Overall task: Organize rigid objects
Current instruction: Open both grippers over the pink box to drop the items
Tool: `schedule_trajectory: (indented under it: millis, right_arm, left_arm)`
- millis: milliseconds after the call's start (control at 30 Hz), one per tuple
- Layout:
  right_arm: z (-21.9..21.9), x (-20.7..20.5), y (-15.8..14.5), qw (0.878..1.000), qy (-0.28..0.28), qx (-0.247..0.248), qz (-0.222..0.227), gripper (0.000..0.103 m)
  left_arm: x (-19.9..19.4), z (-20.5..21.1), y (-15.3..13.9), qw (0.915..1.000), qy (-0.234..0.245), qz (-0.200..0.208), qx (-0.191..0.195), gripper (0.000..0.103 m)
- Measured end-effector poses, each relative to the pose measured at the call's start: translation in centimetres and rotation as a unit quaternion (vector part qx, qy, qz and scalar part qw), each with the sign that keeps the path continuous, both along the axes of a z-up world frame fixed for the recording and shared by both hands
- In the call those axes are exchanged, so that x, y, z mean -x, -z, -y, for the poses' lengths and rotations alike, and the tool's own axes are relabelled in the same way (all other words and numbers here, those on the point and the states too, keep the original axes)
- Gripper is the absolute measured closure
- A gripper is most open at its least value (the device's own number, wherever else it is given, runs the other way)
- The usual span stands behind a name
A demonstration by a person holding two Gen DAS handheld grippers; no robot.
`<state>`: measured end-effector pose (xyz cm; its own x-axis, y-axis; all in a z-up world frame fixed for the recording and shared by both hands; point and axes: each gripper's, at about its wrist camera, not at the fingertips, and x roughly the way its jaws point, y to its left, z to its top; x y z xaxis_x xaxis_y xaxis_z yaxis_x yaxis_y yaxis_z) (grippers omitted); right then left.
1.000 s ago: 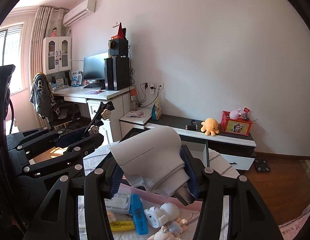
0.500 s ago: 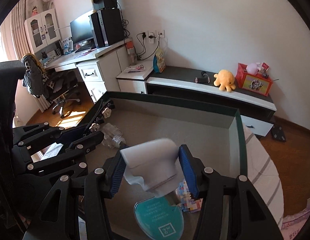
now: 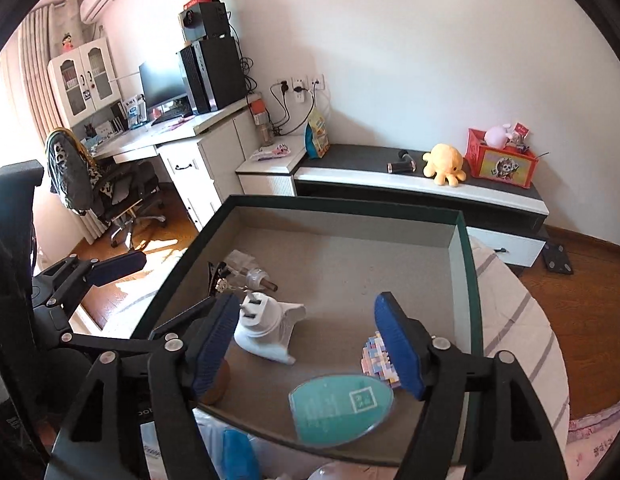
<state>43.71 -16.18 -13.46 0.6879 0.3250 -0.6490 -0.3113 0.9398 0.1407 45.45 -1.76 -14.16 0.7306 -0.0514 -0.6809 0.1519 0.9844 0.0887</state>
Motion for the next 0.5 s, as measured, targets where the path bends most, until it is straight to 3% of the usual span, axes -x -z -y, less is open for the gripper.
schedule_trajectory:
  millis: [167,367,467,500]
  right_arm:
    - [0.3,6.6,-4.0,0.998,0.008,-0.012,0.065,0.02]
    - [1.2,15.9,-8.4,0.986,0.034,-0.019,0.162,0.017]
    - [1.6,20.0,-9.7,0.979,0.055,-0.012,0.195,0.0]
    - [1.6,21.6,-10.0,0.976,0.058,-0.012,0.209,0.0]
  left_arm:
    - [7.1,-0.3,-4.5,0.997,-0.004,0.077,0.007,0.001]
    - [16.8,-1.0,-8.9,0.9858,-0.025,0.165,0.02,0.0]
    - [21.4,-1.7,-10.4,0.9793,-0.04,0.196,0.03,0.0]
    - [22.9,-1.9,-10.8,0.9769,-0.043,0.206,0.036,0.0]
